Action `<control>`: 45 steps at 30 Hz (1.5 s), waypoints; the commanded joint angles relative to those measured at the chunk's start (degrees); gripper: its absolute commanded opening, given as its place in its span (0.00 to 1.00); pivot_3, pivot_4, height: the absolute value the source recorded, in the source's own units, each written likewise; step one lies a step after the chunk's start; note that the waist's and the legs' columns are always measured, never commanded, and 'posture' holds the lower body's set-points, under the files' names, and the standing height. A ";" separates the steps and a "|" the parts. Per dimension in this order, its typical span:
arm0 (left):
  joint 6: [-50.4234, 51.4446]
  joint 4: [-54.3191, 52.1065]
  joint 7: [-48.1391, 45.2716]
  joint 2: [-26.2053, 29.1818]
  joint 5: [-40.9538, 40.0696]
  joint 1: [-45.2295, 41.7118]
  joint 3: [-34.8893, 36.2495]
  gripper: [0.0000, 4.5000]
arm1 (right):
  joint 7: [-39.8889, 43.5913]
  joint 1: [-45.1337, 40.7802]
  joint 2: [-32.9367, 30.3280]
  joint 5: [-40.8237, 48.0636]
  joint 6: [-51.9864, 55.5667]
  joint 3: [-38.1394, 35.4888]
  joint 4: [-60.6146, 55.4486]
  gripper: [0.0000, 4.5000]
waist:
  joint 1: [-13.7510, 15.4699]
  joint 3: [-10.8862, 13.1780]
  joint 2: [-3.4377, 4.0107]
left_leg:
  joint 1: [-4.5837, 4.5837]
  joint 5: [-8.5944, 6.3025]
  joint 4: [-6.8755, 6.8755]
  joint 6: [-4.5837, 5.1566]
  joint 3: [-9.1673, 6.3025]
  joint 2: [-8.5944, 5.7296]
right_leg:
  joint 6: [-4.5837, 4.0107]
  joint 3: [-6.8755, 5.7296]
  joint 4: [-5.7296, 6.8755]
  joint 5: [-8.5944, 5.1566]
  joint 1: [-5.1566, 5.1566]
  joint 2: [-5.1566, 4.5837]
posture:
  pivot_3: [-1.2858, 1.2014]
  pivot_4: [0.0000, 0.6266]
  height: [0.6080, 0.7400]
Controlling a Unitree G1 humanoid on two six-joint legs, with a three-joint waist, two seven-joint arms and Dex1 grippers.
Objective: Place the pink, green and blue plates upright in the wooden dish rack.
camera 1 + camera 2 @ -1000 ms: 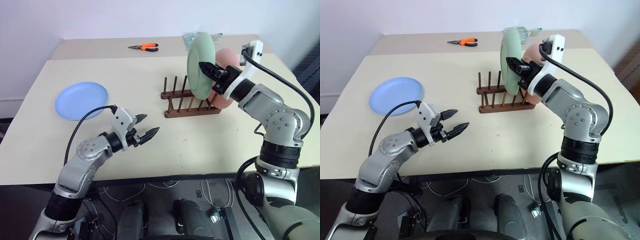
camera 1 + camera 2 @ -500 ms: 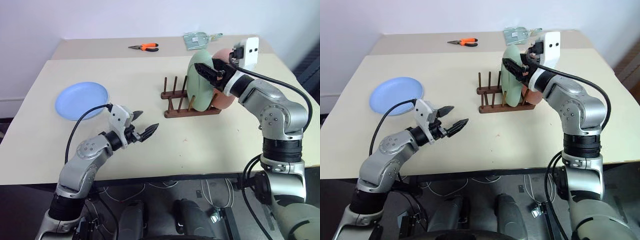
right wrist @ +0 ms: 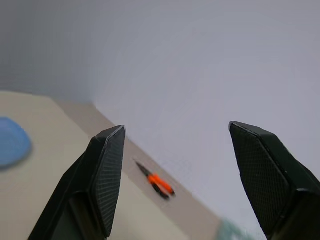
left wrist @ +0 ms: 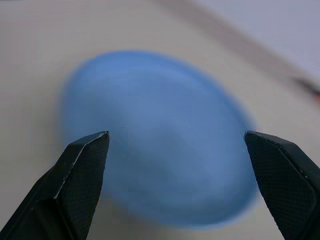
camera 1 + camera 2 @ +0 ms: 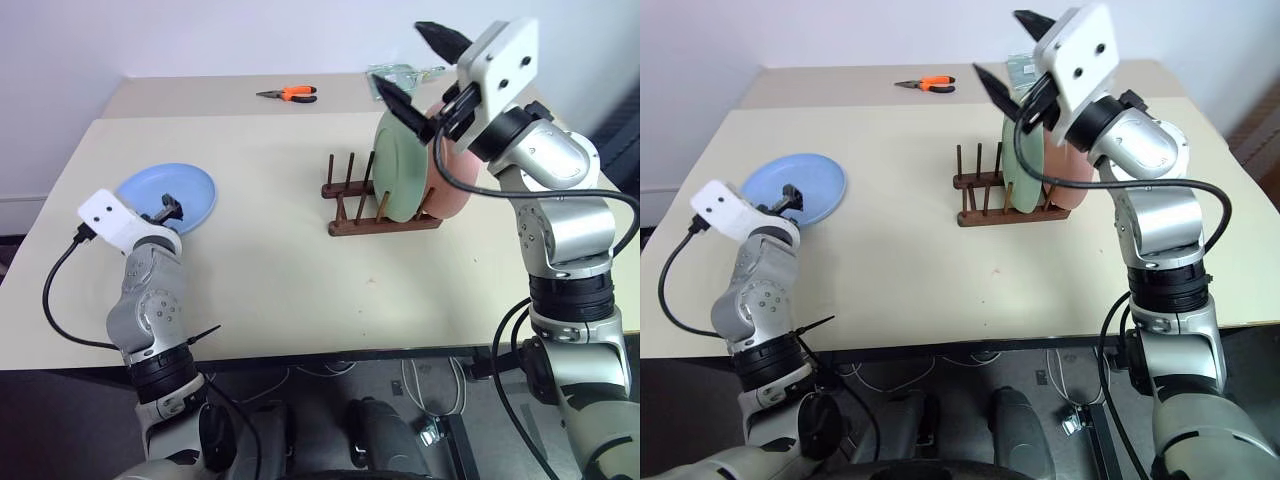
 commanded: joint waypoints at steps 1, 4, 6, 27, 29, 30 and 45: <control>5.39 -0.16 1.97 1.21 -3.23 -2.21 2.60 0.98 | 3.51 2.37 0.68 1.24 -0.40 1.55 -4.76 0.74 | 0.36 -0.05 -0.09 | 0.01 0.00 0.02 0.00 -0.01 0.00 | 0.02 0.00 0.00 0.02 0.03 -0.01 | 0.52 0.24 1.00; 11.66 5.12 1.62 3.57 -6.02 -4.31 5.26 0.98 | 4.56 5.43 1.82 0.29 -0.55 4.10 -6.90 0.74 | 0.68 -0.06 -0.10 | 0.08 0.00 0.06 -0.01 -0.01 -0.02 | 0.03 0.00 0.00 0.03 0.09 -0.04 | 0.52 0.24 1.00; 12.04 9.21 2.54 4.64 -6.92 -6.51 7.63 0.98 | 5.17 7.53 2.31 -1.20 -1.04 6.14 -7.80 0.74 | 0.73 -0.06 -0.10 | 0.10 0.01 0.05 -0.04 -0.02 -0.02 | 0.03 0.00 0.02 0.03 0.08 -0.03 | 0.52 0.24 1.00; 9.25 0.97 -13.47 9.64 -10.64 -14.02 -7.89 0.00 | 6.17 7.81 1.15 -26.71 -16.85 16.18 2.37 0.99 | 0.69 -0.04 -0.20 | 0.12 0.26 0.01 -0.52 -0.06 -0.08 | 0.00 -0.02 -0.02 0.04 0.10 -0.07 | 0.52 0.24 1.00; 10.65 -1.18 -14.32 9.38 -11.15 -14.82 -9.77 0.00 | 4.94 5.65 2.32 -29.59 -18.51 17.35 5.32 0.99 | 0.70 -0.04 -0.20 | 0.13 0.26 -0.01 -0.53 -0.07 -0.08 | -0.01 -0.02 -0.01 0.04 0.09 -0.07 | 0.52 0.24 1.00; 12.02 -2.14 -13.99 8.68 -12.33 -15.52 -10.01 0.00 | 3.71 4.34 2.70 -31.66 -20.21 17.97 7.34 0.99 | 0.66 -0.05 -0.18 | 0.13 0.26 -0.03 -0.53 -0.07 -0.08 | -0.01 -0.02 -0.02 0.04 0.09 -0.07 | 0.52 0.24 1.00; 24.43 -7.79 -9.41 4.17 -24.78 -19.04 -7.39 0.00 | -5.45 -2.52 2.38 -46.49 -28.69 19.25 21.21 0.48 | -0.12 -0.04 -0.19 | 0.12 0.28 -0.03 -0.54 -0.06 -0.08 | -0.01 0.01 -0.01 0.04 0.07 -0.02 | 0.52 0.24 1.00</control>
